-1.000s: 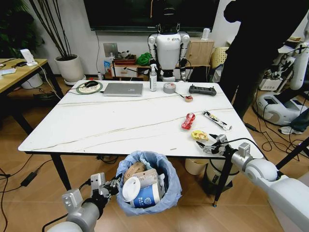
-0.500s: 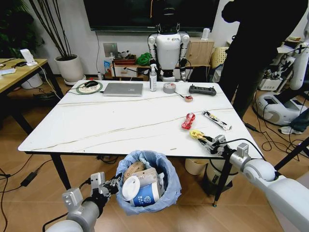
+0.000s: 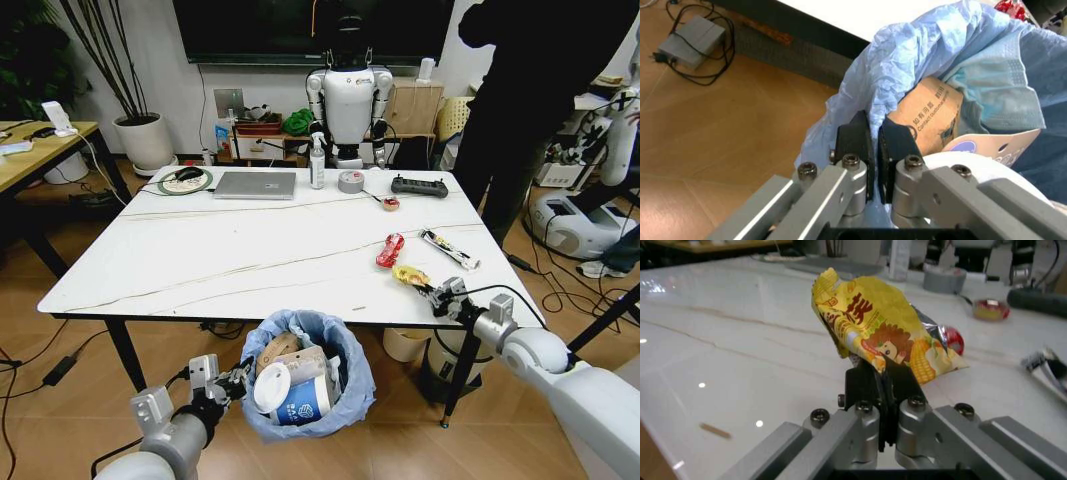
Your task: Pick up the trash bin and place the trash from the table into it.
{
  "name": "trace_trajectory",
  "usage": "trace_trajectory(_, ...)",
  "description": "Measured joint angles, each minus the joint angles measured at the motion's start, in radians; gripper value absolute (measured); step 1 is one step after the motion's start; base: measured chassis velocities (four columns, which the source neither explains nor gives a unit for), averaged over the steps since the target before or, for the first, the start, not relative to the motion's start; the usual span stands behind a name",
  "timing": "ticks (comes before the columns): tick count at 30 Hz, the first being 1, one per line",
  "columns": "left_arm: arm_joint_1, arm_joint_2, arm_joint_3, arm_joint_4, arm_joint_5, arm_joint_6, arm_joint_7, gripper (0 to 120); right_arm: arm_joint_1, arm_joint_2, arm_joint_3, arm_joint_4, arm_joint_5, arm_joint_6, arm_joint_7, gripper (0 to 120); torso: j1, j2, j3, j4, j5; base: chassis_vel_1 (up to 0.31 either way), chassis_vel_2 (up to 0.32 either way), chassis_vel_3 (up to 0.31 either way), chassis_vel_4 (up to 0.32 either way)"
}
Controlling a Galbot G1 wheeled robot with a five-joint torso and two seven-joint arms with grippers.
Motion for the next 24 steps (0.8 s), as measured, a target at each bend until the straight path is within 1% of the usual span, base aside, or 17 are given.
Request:
trace_trajectory(2, 0.001, 0.001, 0.001, 0.0, 0.0, 0.0, 0.0, 0, -0.002, -0.008, 0.005, 0.016, 0.007, 0.002, -0.001, 0, 0.0, 0.0, 0.0, 0.0, -0.0001, 0.0, 0.0, 0.0, 0.0)
trace_trajectory(3, 0.005, 0.006, 0.004, -0.001, 0.0, 0.0, 0.0, 0, -0.013, -0.056, 0.017, 0.113, 0.049, 0.023, -0.012, 0, 0.0, 0.0, 0.0, 0.0, -0.0004, 0.0, 0.0, 0.0, 0.0)
trace_trajectory(5, 0.002, 0.011, 0.004, -0.004, -0.002, 0.001, -0.001, 0, -0.023, -0.107, 0.006, 0.209, 0.093, 0.045, -0.017, 0, 0.0, 0.0, 0.0, -0.0002, -0.0003, 0.0, 0.0, 0.0, 0.0)
trace_trajectory(8, -0.006, 0.014, 0.004, -0.008, -0.009, 0.003, -0.006, 0, -0.023, -0.163, -0.034, 0.34, 0.107, 0.04, -0.02, 0, 0.0, 0.0, 0.0, -0.0003, 0.0001, 0.0, 0.0, 0.0, 0.0)
trace_trajectory(9, -0.006, 0.014, 0.004, -0.008, -0.009, 0.003, -0.006, 0, -0.023, -0.163, -0.034, 0.34, 0.107, 0.04, -0.02, 0, 0.0, 0.0, 0.0, -0.0003, 0.0001, 0.0, 0.0, 0.0, 0.0)
trace_trajectory(10, -0.007, 0.016, 0.004, -0.009, -0.01, 0.005, -0.008, 0, -0.021, -0.184, -0.058, 0.401, 0.111, 0.022, -0.012, 0, 0.0, 0.0, 0.0, -0.0002, 0.0002, 0.0, 0.0, 0.0, 0.0)
trace_trajectory(11, -0.005, 0.021, 0.006, -0.011, -0.01, 0.011, -0.01, 0, -0.018, -0.238, -0.12, 0.52, 0.116, -0.032, 0.026, 0, 0.0, 0.0, 0.0, 0.0001, 0.0001, 0.0, 0.0, 0.0, 0.0)
trace_trajectory(13, -0.002, 0.024, 0.006, -0.015, -0.008, 0.012, -0.008, 0, -0.02, -0.272, -0.145, 0.579, 0.14, -0.074, 0.051, 0, 0.0, 0.0, 0.0, 0.0, -0.0002, 0.0, 0.0, 0.0, 0.0)
trace_trajectory(14, -0.002, 0.024, 0.006, -0.015, -0.008, 0.012, -0.008, 0, -0.02, -0.272, -0.145, 0.579, 0.14, -0.074, 0.051, 0, 0.0, 0.0, 0.0, 0.0, -0.0002, 0.0, 0.0, 0.0, 0.0)
trace_trajectory(17, -0.005, 0.031, 0.01, -0.024, -0.008, 0.013, -0.004, 0, -0.024, -0.31, -0.183, 0.651, 0.202, -0.126, 0.099, 0, 0.0, 0.0, 0.0, -0.0003, 0.0, 0.0, 0.0, 0.0, 0.0)
trace_trajectory(19, -0.006, 0.036, 0.013, -0.028, -0.01, 0.013, -0.002, 0, -0.027, -0.321, -0.217, 0.674, 0.21, -0.14, 0.133, 0, 0.0, 0.0, 0.0, -0.0002, 0.0, 0.0, 0.0, 0.0, 0.0)
trace_trajectory(24, -0.002, 0.042, 0.014, -0.032, -0.014, 0.014, -0.001, 0, -0.032, -0.312, -0.279, 0.683, 0.194, -0.145, 0.179, 0, 0.0, 0.0, 0.0, -0.0003, 0.0, 0.0, 0.0, 0.0, 0.0)
